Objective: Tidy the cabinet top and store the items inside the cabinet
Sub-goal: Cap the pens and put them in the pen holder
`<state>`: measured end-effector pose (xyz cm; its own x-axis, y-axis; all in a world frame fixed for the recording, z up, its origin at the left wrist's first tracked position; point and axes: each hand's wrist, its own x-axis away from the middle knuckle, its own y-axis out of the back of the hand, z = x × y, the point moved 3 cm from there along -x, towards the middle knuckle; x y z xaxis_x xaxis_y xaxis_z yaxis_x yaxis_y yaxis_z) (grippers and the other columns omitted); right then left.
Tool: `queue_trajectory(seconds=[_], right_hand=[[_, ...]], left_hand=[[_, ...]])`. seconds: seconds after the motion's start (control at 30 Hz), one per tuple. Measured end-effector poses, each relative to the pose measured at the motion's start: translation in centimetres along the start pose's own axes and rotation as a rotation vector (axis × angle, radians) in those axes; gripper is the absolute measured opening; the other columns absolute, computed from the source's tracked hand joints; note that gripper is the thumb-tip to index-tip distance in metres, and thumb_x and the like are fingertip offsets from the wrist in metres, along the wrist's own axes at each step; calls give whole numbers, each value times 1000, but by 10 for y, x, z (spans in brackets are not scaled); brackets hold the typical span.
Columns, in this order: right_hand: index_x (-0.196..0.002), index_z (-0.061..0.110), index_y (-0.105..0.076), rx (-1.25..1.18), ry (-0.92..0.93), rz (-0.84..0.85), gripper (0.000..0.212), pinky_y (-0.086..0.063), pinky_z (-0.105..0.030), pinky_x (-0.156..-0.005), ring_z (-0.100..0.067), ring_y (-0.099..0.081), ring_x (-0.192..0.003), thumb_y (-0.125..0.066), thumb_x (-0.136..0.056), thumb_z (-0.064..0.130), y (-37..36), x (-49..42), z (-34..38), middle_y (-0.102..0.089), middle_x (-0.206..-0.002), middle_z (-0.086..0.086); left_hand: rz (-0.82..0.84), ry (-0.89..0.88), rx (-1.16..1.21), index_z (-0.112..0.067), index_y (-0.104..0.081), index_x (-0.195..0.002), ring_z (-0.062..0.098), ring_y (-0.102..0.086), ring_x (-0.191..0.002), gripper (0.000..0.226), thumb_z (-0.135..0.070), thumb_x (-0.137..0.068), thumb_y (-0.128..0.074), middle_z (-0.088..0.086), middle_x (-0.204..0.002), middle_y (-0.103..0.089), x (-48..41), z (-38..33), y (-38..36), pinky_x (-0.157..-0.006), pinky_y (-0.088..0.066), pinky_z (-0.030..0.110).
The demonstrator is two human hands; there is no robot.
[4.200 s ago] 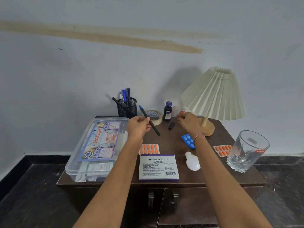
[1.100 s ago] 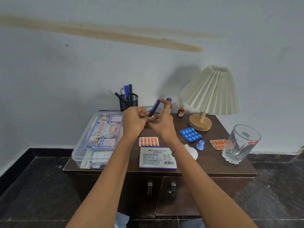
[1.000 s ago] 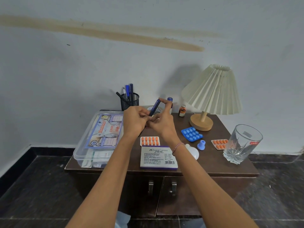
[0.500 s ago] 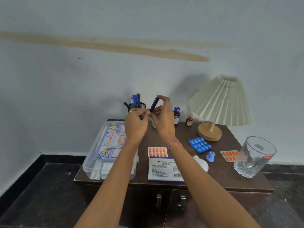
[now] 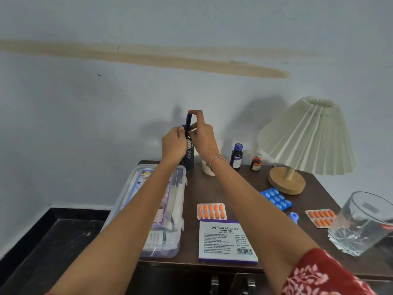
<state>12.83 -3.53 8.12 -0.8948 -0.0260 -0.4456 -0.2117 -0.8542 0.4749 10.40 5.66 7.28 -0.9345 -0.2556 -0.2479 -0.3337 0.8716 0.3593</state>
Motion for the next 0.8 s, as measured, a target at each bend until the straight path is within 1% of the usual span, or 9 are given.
queue_trajectory(seconds=[0.13,0.2,0.3,0.43,0.53,0.6,0.7,0.73,0.8], right_hand=[[-130,22,-41,68,-2,67,55,-44,-17,-59,-25,-61,-83,-40,-86,-12,-11,-5,-17,-61,-106,-14],[-131,19,-45,110,6,84,54,-49,-23,-70,-27,-61,-93,-43,-87,-12,-16,-7,-23,-56,-113,-15],[-131,14,-50,199,2,69,50,-50,-33,-89,-28,-57,-105,-45,-87,-11,-21,-9,-28,-50,-118,-16],[-140,10,-44,323,6,144,51,-45,-37,-97,-32,-55,-109,-41,-91,-5,-26,-11,-27,-51,-119,-19],[-140,8,-43,359,10,166,51,-44,-38,-95,-34,-54,-109,-39,-90,-6,-27,-9,-24,-54,-117,-21],[-135,7,-47,361,11,157,48,-44,-35,-91,-34,-54,-106,-38,-90,-6,-24,-5,-22,-55,-113,-20],[-127,4,-54,314,21,103,40,-47,-35,-88,-34,-57,-100,-38,-92,-4,-13,4,-18,-57,-108,-20],[-127,4,-55,291,21,82,39,-47,-35,-90,-33,-58,-100,-39,-92,-3,-8,8,-17,-58,-109,-19],[-129,5,-54,251,3,47,39,-46,-33,-92,-30,-59,-104,-41,-94,0,1,19,-15,-59,-113,-18]], left_hand=[[67,118,101,-12,-49,-124,25,-59,-94,37,-30,-101,-26,13,-113,-60,-14,12,-7,-84,-51,33],[82,159,110,-12,-45,-127,24,-58,-91,38,-32,-101,-26,15,-113,-58,-19,14,-8,-78,-51,30],[108,261,209,-10,-46,-128,29,-60,-98,45,-39,-99,-25,20,-117,-58,-26,19,-10,-88,-52,35],[162,325,307,-4,-48,-128,29,-54,-89,57,-44,-94,-27,33,-119,-53,-30,25,-11,-86,-47,33],[160,310,298,-11,-51,-120,28,-59,-104,50,-46,-97,-24,16,-111,-60,-31,27,-9,-98,-47,38],[147,296,298,-16,-52,-95,29,-58,-106,40,-44,-98,-24,15,-106,-60,-32,26,-6,-101,-45,40],[129,321,359,-24,-45,-72,17,-55,-74,38,-43,-99,-28,3,-76,-53,-25,23,-2,-74,-48,27],[136,325,372,-22,-48,-74,14,-53,-70,38,-43,-100,-29,1,-74,-51,-22,22,-1,-69,-46,24],[154,318,376,-15,-57,-96,14,-56,-82,39,-43,-100,-30,1,-89,-57,-15,21,1,-76,-47,26]])
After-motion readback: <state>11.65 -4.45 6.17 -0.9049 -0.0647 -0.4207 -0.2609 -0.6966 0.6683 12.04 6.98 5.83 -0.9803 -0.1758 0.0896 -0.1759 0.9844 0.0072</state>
